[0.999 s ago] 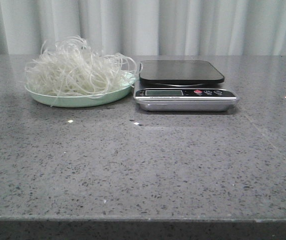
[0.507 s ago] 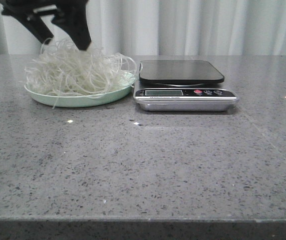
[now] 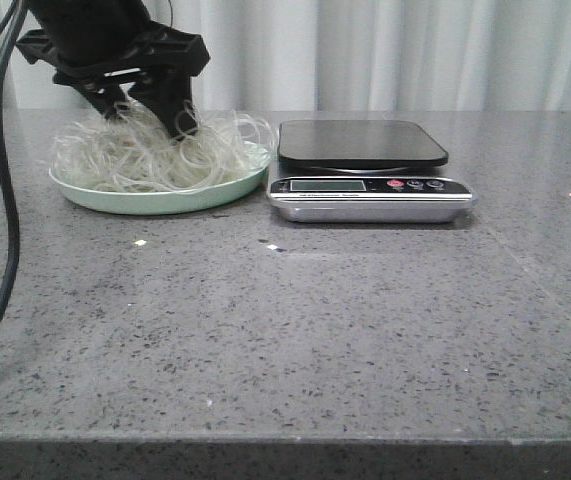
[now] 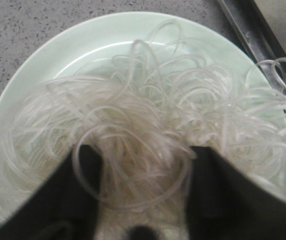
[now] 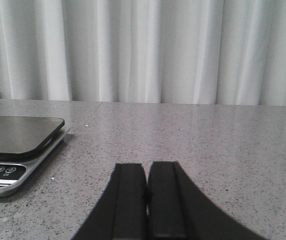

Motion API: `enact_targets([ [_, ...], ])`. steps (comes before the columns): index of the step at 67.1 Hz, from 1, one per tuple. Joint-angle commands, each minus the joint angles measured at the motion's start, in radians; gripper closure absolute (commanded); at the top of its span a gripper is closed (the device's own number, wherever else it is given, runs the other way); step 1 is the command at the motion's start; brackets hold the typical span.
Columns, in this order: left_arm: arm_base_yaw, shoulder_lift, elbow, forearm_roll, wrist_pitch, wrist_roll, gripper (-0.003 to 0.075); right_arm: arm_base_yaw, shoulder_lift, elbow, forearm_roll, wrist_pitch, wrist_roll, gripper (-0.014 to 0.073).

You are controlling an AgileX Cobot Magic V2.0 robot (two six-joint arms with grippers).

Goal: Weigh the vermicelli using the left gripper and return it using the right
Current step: 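Lower the left gripper into the vermicelli on the green plate and grasp, then carry the vermicelli with the left gripper onto the scale and release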

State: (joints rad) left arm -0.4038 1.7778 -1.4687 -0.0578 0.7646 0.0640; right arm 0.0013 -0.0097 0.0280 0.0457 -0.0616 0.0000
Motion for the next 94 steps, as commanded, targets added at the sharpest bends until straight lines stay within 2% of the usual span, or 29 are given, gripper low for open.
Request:
enact_targets([
  [1, -0.006, -0.025, -0.058, -0.004, 0.015, -0.002, 0.0601, -0.004, -0.018, -0.008, -0.013, -0.075, 0.000, 0.0434],
  [5, -0.006, -0.025, -0.092, -0.004, 0.024, -0.002, 0.0569, -0.004, -0.018, -0.008, -0.013, -0.075, 0.000, 0.0434],
  [11, -0.006, -0.025, -0.168, -0.022, 0.048, -0.002, 0.0595, -0.004, -0.018, -0.008, -0.013, -0.075, 0.000, 0.0434],
  [29, -0.041, -0.025, -0.383, -0.111, 0.028, -0.002, 0.0594, -0.004, -0.018, -0.008, -0.013, -0.075, 0.000, 0.0434],
  [55, -0.196, 0.052, -0.492, -0.121, -0.112, -0.001, 0.0594, -0.004, -0.018, -0.008, -0.013, -0.075, 0.000, 0.0434],
  [72, -0.240, 0.175, -0.544, -0.114, -0.108, -0.001, 0.0582, -0.004, -0.018, -0.008, -0.013, -0.075, 0.000, 0.0434],
  [80, -0.242, 0.200, -0.544, -0.105, -0.081, -0.001, 0.0512, -0.004, -0.018, -0.008, -0.013, -0.075, 0.000, 0.0434],
  [81, -0.242, 0.202, -0.544, -0.102, -0.076, -0.001, 0.0468, -0.004, -0.018, -0.008, -0.013, -0.075, 0.000, 0.0434],
  [86, -0.242, 0.202, -0.544, -0.100, -0.076, -0.001, 0.0393, -0.004, -0.018, -0.008, -0.013, -0.075, 0.000, 0.0434],
  [87, -0.242, 0.202, -0.544, -0.100, -0.076, -0.001, 0.0330, -0.004, -0.018, -0.008, -0.013, -0.075, 0.000, 0.0434],
  [90, -0.242, 0.200, -0.544, -0.100, -0.076, -0.001, 0.0290, -0.004, -0.018, -0.008, -0.013, -0.075, 0.000, 0.0434],
  [91, -0.242, 0.195, -0.544, -0.100, -0.074, -0.001, 0.0227, -0.004, -0.018, -0.008, -0.013, -0.075, 0.000, 0.0434],
  [94, -0.242, 0.191, -0.544, -0.099, -0.074, -0.001, 0.0183, -0.004, -0.018, -0.008, -0.013, -0.075, 0.000, 0.0434],
])
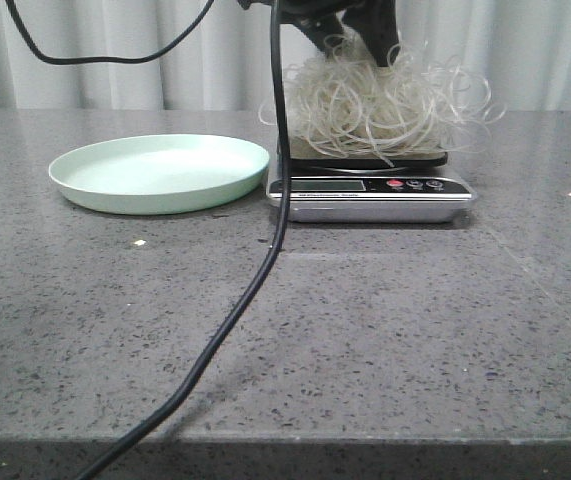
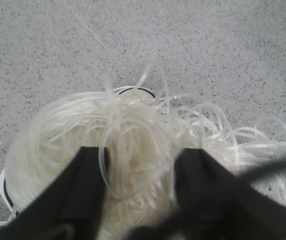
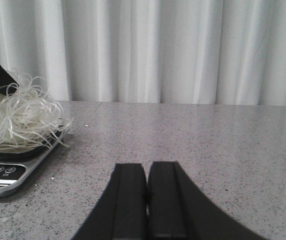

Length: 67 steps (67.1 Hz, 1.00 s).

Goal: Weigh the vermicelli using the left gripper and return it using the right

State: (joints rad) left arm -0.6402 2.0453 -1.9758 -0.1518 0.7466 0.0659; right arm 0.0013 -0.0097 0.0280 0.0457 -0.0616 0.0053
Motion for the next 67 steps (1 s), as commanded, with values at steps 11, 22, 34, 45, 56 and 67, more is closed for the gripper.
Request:
enact_targets([
  [11, 0.003, -0.115, -0.036, 0.022, -0.049, -0.003, 0.0125, -0.004, -0.018, -0.008, -0.013, -0.075, -0.005, 0.0434],
  [22, 0.047, -0.184, -0.036, 0.022, 0.017, -0.003, 0.0125, -0.004, -0.018, -0.008, -0.013, -0.075, -0.005, 0.0434],
  [34, 0.124, -0.267, -0.034, 0.024, 0.102, -0.003, 0.0125, -0.004, -0.018, -0.008, -0.013, -0.075, -0.005, 0.0434],
  [45, 0.179, -0.377, 0.052, 0.060, 0.090, -0.003, 0.0125, -0.004, -0.018, -0.008, -0.013, -0.075, -0.005, 0.0434],
  [56, 0.223, -0.538, 0.278, 0.071, -0.008, -0.003, 0.0126, -0.004, -0.018, -0.008, -0.013, -0.075, -0.005, 0.0434],
  [67, 0.226, -0.752, 0.578, 0.071, -0.171, -0.003, 0.0126, -0.004, -0.018, -0.008, -0.013, -0.075, -0.005, 0.0434],
])
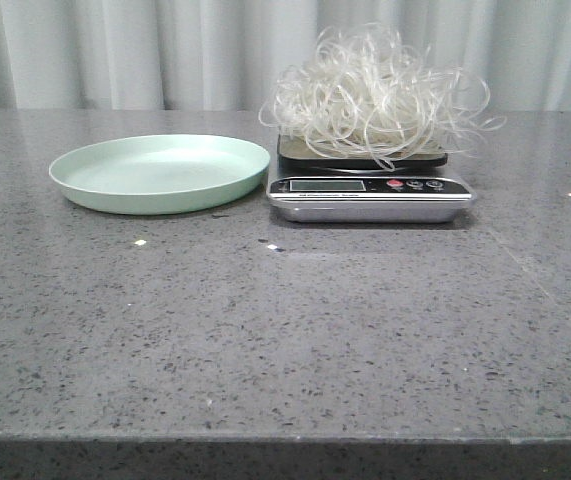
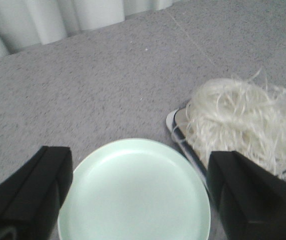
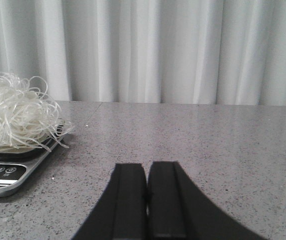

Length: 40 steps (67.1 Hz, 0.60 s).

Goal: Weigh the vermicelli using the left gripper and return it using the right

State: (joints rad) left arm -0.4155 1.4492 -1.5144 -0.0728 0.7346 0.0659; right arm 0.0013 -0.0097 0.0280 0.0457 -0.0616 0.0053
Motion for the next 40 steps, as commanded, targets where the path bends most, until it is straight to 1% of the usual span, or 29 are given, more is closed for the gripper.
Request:
enact_targets([
  [1, 0.002, -0.174, 0.141, -0.008, -0.170, -0.003, 0.0126, -0.004, -0.018, -0.008, -0.013, -0.075, -0.005, 0.0434],
  [8, 0.002, -0.309, 0.304, -0.012, -0.240, -0.003, 0.0126, -0.004, -0.018, -0.008, -0.013, -0.075, -0.005, 0.0434],
  [16, 0.002, -0.440, 0.449, -0.012, -0.302, -0.003, 0.0126, -0.004, -0.018, -0.008, -0.013, -0.075, -0.005, 0.0434],
  [32, 0.002, -0.723, 0.754, -0.009, -0.475, -0.003, 0.0127, -0.004, -0.018, -0.008, -0.013, -0.075, -0.005, 0.0434],
  [36, 0.002, -0.780, 0.816, -0.009, -0.506, -0.003, 0.0139, -0.004, -0.018, -0.008, -0.013, -0.075, -0.005, 0.0434],
  [40, 0.002, -0.845, 0.882, -0.007, -0.535, -0.003, 0.0168, -0.004, -0.018, -0.008, -0.013, -0.075, -0.005, 0.0434],
])
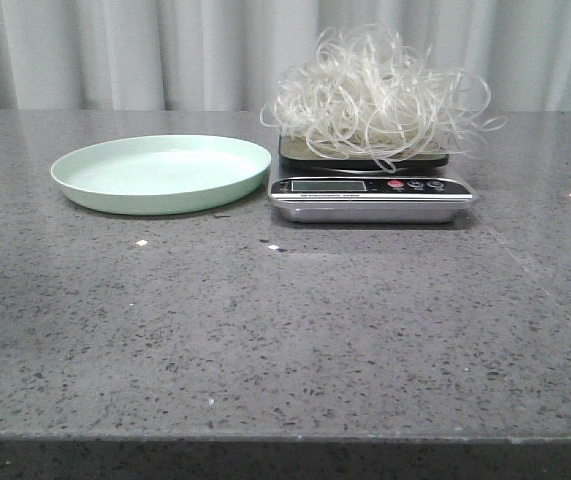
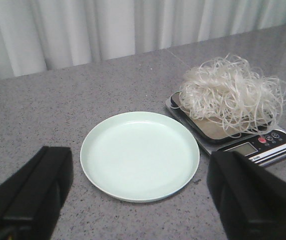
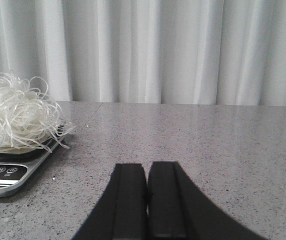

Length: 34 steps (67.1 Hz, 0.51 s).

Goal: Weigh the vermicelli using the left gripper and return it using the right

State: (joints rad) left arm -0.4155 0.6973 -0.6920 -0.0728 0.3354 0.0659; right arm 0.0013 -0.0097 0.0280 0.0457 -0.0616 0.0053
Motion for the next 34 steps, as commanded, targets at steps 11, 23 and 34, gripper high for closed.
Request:
enact_targets([
  [11, 0.002, -0.265, 0.208, -0.007, -0.161, -0.003, 0.0283, -0.004, -0.018, -0.008, -0.013, -0.075, -0.005, 0.0434],
  [23, 0.002, -0.401, 0.297, -0.007, -0.161, -0.003, 0.0426, -0.004, -0.018, -0.008, -0.013, -0.075, -0.005, 0.0434],
  [34, 0.002, -0.473, 0.315, -0.009, -0.161, -0.003, 0.0596, -0.004, -0.017, -0.008, -0.013, -0.075, -0.005, 0.0434],
])
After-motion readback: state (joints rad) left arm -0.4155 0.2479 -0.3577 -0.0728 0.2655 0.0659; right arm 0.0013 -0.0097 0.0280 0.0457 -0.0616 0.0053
